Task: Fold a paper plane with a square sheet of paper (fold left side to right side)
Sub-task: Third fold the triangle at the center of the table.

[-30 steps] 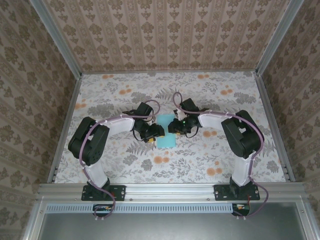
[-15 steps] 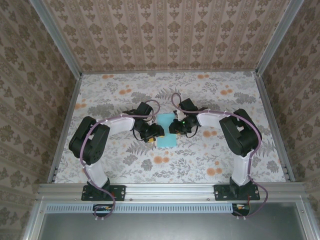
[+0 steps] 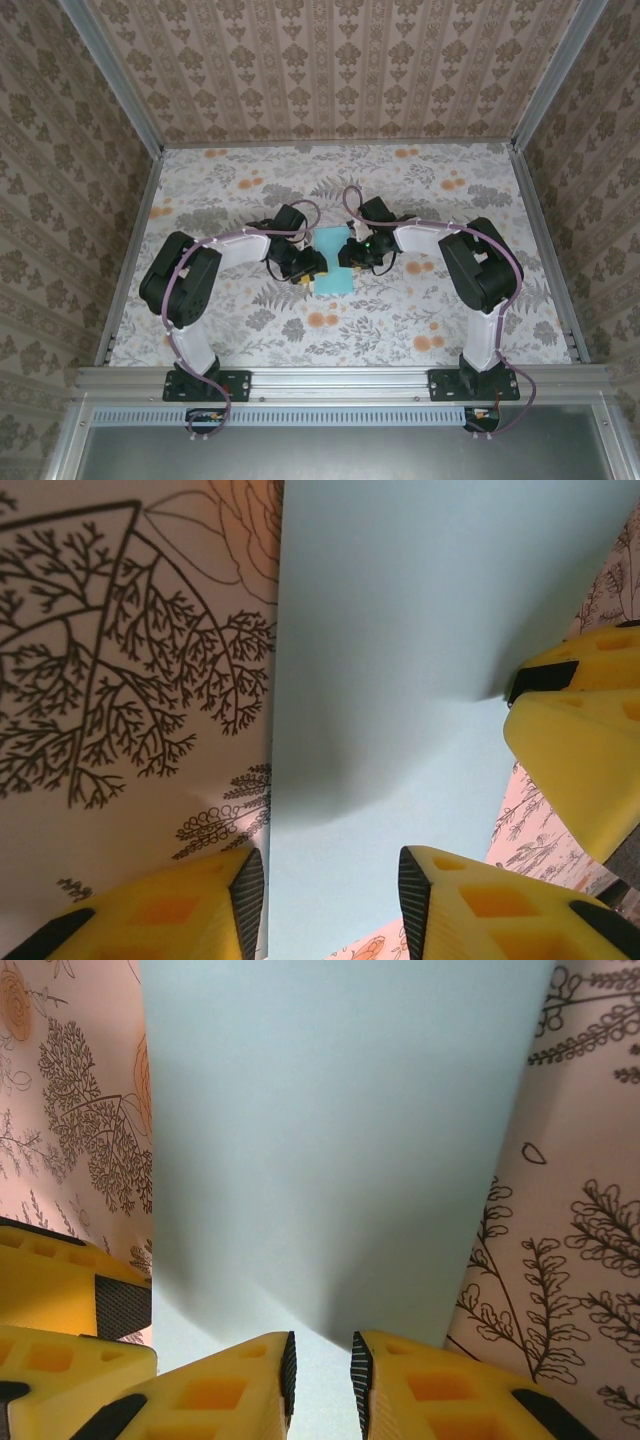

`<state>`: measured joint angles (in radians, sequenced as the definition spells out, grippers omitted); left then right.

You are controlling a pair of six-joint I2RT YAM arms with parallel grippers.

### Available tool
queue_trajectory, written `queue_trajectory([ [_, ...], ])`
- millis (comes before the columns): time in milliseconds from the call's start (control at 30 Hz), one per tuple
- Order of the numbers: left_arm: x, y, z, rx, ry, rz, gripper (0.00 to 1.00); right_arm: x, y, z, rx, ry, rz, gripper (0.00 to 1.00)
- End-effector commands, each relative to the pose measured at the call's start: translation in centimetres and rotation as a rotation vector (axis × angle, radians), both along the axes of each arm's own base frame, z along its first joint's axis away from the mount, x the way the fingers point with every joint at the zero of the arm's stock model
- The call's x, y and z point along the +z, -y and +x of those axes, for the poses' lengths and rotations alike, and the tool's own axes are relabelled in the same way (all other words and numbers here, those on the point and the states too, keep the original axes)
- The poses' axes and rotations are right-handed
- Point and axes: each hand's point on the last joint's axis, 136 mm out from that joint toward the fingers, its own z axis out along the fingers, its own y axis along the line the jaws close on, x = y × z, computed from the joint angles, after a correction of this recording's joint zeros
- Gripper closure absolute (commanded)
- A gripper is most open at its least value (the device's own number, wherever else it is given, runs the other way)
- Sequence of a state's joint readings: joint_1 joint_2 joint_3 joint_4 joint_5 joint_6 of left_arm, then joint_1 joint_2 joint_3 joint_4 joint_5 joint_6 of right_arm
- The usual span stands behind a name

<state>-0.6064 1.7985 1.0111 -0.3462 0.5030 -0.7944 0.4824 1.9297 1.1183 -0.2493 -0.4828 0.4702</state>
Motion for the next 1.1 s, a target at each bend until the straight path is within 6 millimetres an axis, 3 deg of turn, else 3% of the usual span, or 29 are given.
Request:
queue_trajectory([
  [0,0.1,1.1,0.4,-0.003,0.011,-0.04,0.59,-2.1,1.1,-0.9,0.001,-0.053,-0.065,0.73],
  [267,0.5,0.6,0.4,0.002,0.024,-0.021,0.64,-2.1,1.1,-0.8,0.002,-0.052,-0.066,0.73],
  [900,3.4,1.1,1.2,0.038,0.077,-0.113,0.6,-2.2,1.1,-0.6,0.006,-0.053,-0.07,0.73],
  [1067,3.2,1.1,0.9,0.037,0.062,-0.113,0.6,-2.2,1.1,-0.6,0.007,-0.052,-0.069,0.72],
])
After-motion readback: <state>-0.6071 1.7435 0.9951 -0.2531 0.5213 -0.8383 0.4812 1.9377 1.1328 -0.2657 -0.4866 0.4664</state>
